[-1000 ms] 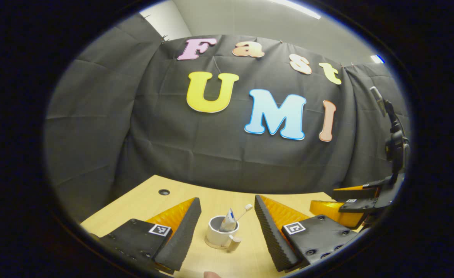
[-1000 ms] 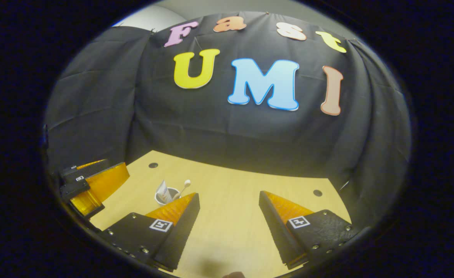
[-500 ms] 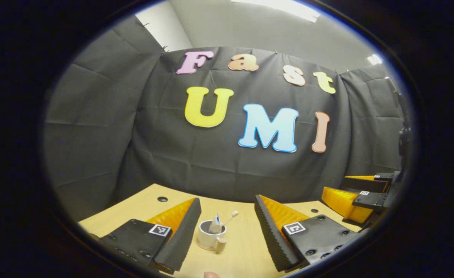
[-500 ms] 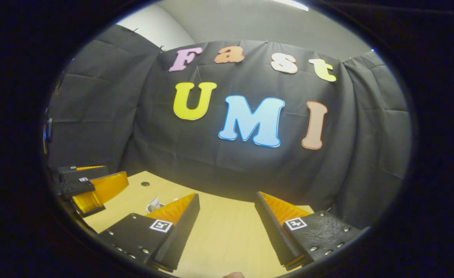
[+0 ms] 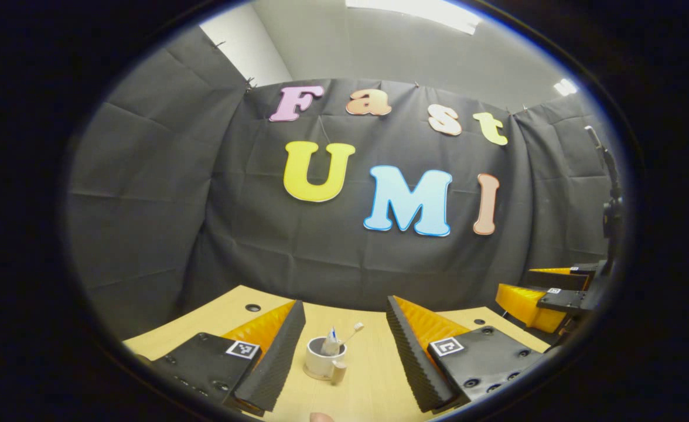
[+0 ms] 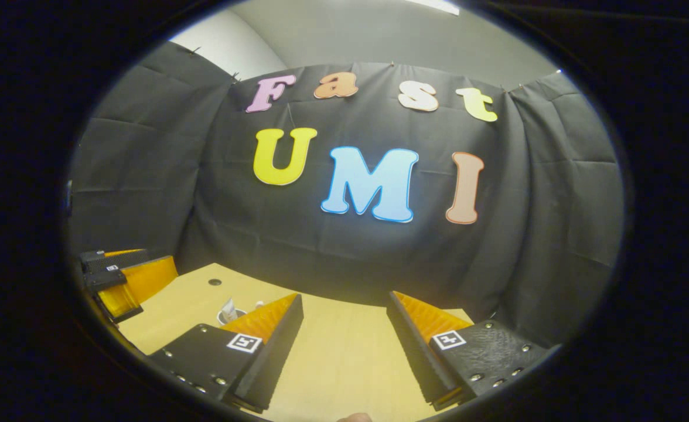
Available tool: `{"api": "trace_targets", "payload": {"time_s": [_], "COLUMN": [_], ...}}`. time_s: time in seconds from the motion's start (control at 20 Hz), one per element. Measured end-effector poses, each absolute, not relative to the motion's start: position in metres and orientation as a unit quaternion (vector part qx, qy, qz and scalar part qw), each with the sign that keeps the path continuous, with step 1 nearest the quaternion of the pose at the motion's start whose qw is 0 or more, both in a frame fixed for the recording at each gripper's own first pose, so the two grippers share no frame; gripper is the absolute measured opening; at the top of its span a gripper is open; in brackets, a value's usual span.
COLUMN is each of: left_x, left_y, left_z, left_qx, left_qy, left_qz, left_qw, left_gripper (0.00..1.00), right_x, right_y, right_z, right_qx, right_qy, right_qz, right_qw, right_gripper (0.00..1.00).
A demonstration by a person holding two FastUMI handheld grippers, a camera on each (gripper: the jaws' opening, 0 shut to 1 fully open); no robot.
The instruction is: Put the toothbrush and toothpaste on the desktop into the cup, then pick up the cup and place it on the coaster on the desktop.
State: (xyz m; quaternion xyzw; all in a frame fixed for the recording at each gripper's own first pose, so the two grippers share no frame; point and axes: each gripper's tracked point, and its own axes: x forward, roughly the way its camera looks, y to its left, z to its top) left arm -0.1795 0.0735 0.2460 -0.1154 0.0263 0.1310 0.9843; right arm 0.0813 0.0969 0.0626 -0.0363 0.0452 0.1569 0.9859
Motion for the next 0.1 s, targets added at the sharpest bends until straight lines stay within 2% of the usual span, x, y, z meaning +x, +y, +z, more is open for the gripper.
{"api": "trace_targets", "payload": {"time_s": [0.1], "left_x": [-0.1800], "left_y": [0.0746], "left_z": [0.2445], "left_qx": [-0.115], "left_qy": [0.028], "left_qz": [0.132], "left_qw": [0.984], "left_gripper": [0.90], "right_x": [0.0806], "right_y": [0.0962], "right_z": [0.0618], "right_qx": [-0.035], "right_qy": [0.049], "right_qz": [0.156], "right_qw": [0.986], "right_gripper": [0.87]}}
